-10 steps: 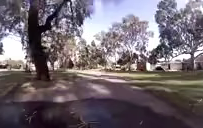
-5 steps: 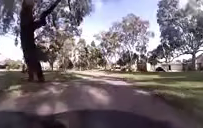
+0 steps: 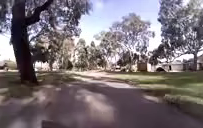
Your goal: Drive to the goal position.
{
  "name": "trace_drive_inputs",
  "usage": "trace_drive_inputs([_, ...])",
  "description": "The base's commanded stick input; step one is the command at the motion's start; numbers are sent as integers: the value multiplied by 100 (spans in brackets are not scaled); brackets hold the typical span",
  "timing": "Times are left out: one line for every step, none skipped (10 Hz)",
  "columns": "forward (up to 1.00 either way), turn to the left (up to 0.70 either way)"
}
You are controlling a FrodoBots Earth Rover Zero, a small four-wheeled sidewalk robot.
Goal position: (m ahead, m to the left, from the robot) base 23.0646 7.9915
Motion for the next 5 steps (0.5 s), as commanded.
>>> trace_drive_inputs([100,0])
trace_drive_inputs([100,0])
trace_drive_inputs([100,0])
trace_drive_inputs([100,0])
trace_drive_inputs([100,0])
